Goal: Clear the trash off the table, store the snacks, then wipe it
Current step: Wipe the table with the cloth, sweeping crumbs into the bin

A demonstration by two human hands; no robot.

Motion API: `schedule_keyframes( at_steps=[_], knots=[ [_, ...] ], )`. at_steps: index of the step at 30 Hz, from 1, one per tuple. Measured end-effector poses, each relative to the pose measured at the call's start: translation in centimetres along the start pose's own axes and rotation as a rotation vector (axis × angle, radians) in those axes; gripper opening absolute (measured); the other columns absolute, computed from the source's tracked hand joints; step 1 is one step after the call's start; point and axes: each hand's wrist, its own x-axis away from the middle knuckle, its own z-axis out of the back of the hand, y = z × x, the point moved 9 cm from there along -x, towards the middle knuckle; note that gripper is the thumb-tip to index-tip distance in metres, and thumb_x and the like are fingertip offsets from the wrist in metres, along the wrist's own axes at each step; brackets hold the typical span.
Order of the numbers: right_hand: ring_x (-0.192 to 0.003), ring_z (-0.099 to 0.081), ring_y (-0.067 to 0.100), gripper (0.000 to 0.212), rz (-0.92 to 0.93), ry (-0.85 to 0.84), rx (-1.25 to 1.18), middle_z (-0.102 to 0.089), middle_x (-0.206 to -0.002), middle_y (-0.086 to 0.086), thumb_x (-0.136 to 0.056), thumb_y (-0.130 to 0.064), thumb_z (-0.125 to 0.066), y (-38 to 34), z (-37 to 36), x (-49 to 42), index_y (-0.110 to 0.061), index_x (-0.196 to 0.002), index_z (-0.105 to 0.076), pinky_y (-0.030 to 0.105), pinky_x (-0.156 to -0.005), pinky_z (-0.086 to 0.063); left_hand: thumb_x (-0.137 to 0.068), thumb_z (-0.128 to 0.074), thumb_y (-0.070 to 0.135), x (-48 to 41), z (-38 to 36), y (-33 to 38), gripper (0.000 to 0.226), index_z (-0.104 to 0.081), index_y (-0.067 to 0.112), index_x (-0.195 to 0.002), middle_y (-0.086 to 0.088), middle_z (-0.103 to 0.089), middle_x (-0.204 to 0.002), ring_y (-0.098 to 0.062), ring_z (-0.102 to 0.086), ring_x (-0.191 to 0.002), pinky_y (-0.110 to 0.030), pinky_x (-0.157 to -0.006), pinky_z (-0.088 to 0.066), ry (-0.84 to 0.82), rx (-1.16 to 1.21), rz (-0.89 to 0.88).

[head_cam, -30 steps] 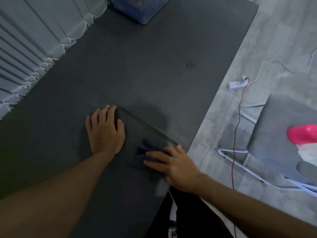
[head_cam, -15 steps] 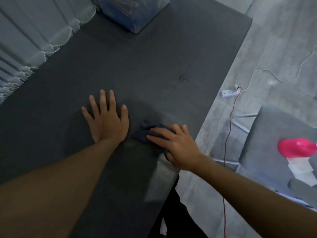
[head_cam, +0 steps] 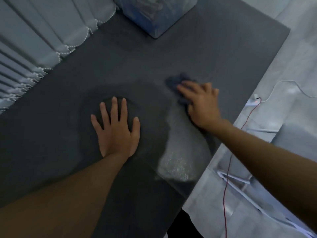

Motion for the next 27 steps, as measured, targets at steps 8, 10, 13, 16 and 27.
schedule_keyframes(
  at_steps=[8, 10, 13, 16, 27],
  knots=[
    [-0.102, -0.049, 0.033, 0.056, 0.208, -0.044, -0.156, -0.052, -0.145, -0.006, -0.082, -0.021, -0.050, -6.6, -0.9, 0.4, -0.029, -0.137, -0.057, 0.041, -0.078, -0.036, -0.096, -0.018, 0.058, 0.0, 0.1, 0.0, 0.069, -0.008, 0.028, -0.158, 0.001, -0.008, -0.166, -0.032, -0.002, -0.152, -0.063, -0.118, -0.008, 0.001, -0.020, -0.004],
    [-0.100, -0.051, 0.032, 0.056, 0.416, -0.079, -0.106, -0.052, -0.145, -0.008, -0.081, -0.020, -0.055, -7.8, -1.4, 0.1, -0.032, -0.136, -0.058, 0.040, -0.077, -0.034, -0.096, -0.019, 0.058, -0.1, 0.2, 0.1, 0.070, -0.009, 0.027, -0.158, 0.001, -0.009, -0.166, -0.032, -0.002, -0.152, -0.063, -0.118, -0.009, -0.007, -0.028, 0.000],
    [-0.111, -0.046, 0.034, 0.057, 0.136, -0.024, -0.010, -0.047, -0.149, -0.008, -0.085, -0.021, -0.054, -3.5, -1.7, -6.1, -0.035, -0.140, -0.052, 0.041, -0.083, -0.029, -0.097, -0.018, 0.058, -0.1, 0.1, 0.1, 0.070, -0.006, 0.028, -0.158, 0.001, -0.006, -0.166, -0.032, 0.000, -0.152, -0.062, -0.118, -0.008, -0.022, -0.035, -0.002],
    [-0.122, -0.038, 0.038, 0.057, -0.287, -0.001, -0.152, -0.044, -0.150, -0.002, -0.087, -0.019, -0.050, -1.6, -1.9, -9.7, -0.031, -0.142, -0.048, 0.048, -0.094, -0.029, -0.097, -0.016, 0.059, 0.0, 0.0, 0.0, 0.070, 0.000, 0.028, -0.158, 0.002, 0.000, -0.167, -0.031, 0.004, -0.153, -0.061, -0.119, -0.008, -0.035, -0.047, -0.003],
    [-0.118, -0.040, 0.034, 0.053, -0.069, -0.023, -0.113, -0.044, -0.149, -0.003, -0.090, -0.019, -0.047, -7.1, -3.5, -15.8, -0.032, -0.141, -0.049, 0.041, -0.086, -0.027, -0.097, -0.019, 0.059, -0.1, 0.0, 0.0, 0.071, -0.005, 0.026, -0.158, 0.000, -0.003, -0.167, -0.031, 0.001, -0.153, -0.062, -0.118, -0.010, -0.039, -0.054, -0.012]
  ],
)
